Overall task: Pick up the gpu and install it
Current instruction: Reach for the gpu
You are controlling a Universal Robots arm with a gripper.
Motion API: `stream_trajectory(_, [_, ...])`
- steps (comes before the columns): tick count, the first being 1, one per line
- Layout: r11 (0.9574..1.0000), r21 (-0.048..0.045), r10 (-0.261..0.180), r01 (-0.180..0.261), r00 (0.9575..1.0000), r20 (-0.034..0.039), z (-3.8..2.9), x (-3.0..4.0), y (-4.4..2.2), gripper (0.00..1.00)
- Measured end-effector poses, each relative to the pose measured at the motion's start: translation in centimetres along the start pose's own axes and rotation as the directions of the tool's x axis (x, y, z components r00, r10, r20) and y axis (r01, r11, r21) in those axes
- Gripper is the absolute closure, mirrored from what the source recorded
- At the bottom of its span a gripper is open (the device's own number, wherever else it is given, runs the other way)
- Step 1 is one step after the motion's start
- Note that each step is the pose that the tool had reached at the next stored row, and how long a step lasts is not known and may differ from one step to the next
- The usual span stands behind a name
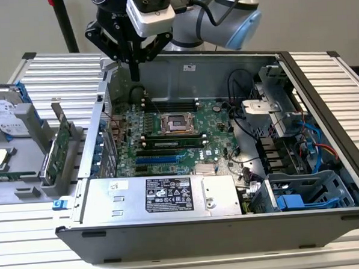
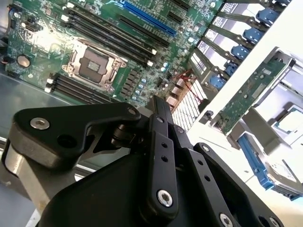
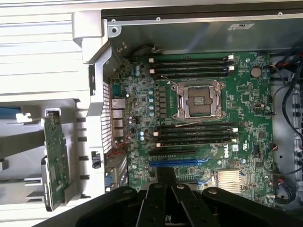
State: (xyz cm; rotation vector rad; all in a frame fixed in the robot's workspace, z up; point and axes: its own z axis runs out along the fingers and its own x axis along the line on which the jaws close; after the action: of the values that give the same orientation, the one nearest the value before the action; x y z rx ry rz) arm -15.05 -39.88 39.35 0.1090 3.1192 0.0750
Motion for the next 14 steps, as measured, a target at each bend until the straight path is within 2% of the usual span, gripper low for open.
stream_trajectory(14, [1.0, -0.0001, -0.001, 0.001, 1.0, -0.0001, -0.03, 1.5, -0.1, 1.0])
